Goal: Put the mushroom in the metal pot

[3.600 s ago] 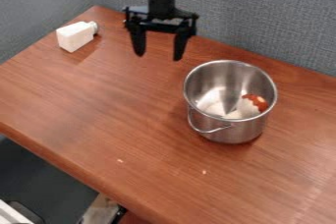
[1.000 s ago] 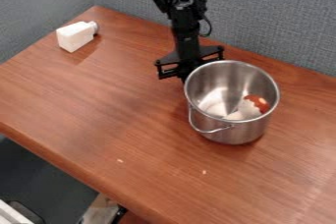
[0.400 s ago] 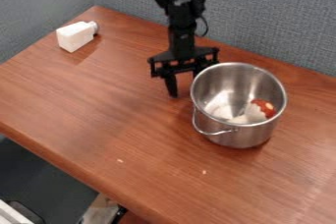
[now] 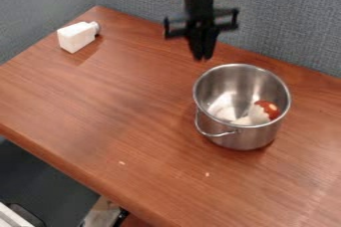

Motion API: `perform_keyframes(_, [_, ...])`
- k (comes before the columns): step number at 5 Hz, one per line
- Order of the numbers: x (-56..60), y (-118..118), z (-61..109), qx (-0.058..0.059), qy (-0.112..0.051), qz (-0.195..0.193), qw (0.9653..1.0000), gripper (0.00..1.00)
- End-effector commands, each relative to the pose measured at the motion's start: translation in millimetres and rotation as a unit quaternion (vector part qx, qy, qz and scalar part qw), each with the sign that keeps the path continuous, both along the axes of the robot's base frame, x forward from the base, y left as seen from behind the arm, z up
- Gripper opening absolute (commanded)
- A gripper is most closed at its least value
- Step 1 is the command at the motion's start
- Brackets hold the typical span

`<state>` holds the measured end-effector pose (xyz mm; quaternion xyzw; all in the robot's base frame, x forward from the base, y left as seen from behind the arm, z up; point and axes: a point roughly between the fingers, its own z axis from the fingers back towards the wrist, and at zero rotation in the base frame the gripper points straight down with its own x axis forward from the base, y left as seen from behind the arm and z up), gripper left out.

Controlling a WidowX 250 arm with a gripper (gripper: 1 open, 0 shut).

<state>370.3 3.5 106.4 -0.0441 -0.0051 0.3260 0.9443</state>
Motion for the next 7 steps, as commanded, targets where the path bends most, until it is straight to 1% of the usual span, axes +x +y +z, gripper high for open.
perform_keyframes(1, [-1.7, -18, 66.5, -0.005, -0.064, -0.043, 0.997, 0.0])
perform_keyframes(2, [-15.0, -44, 53.5, -0.01, -0.064, -0.064, 0.9959, 0.0])
perform_keyframes(3, [-30.6, -73, 25.5, -0.008, -0.055, -0.095, 0.9939, 1.0])
perform_keyframes(4, [-38.9, -81, -0.7, -0.001, -0.057, -0.087, 0.9946, 0.0])
perform_keyframes(5, [-42.4, -76, -20.4, 0.0, -0.056, -0.058, 0.9967, 0.0])
perform_keyframes(6, [-43.0, -71, -40.5, 0.004, -0.052, -0.03, 0.9982, 1.0])
perform_keyframes(7, [-52.1, -56, -52.2, 0.04, -0.046, 0.046, 0.9971, 0.0])
